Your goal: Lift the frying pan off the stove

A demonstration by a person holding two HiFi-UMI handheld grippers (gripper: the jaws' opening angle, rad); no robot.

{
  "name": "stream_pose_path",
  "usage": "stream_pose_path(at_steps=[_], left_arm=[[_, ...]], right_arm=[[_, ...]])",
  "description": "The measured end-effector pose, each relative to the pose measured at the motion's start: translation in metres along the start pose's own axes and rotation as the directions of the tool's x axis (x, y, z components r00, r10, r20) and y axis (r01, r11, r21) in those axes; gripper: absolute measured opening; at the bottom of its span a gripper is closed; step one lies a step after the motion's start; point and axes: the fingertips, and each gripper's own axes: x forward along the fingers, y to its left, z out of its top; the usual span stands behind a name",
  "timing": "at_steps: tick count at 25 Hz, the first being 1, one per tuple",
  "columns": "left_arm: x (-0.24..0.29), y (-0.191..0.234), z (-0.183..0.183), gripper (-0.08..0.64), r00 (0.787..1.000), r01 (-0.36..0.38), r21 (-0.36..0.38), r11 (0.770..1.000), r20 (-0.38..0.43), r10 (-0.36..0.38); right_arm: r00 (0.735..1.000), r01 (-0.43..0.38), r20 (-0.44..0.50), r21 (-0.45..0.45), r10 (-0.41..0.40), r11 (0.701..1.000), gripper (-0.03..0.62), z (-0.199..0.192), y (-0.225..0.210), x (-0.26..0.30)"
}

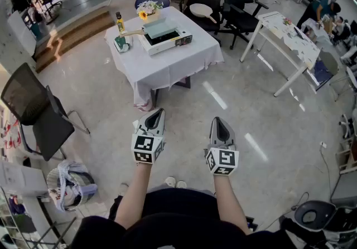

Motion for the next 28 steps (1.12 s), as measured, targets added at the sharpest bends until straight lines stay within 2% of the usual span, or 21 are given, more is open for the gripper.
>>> stream_pose_path(at_steps=[17, 28], left_arm=[[0.004, 0.01, -0.013, 0.02, 0.999, 0.014, -0.015, 1.0, -0.029, -0.014], [-0.001, 0.011, -0.024, 0.025, 0.998, 0.063, -0.062, 0.996, -0.017, -0.064]], right_arm=[[1.0, 0.009, -0.004, 0.029, -0.009, 1.0, 0.002, -0.005, 0.006, 0.011], [1.0, -0.003, -0.02, 0.039, 0.004, 0.999, 0.002, -0.009, 0.011, 0.019]])
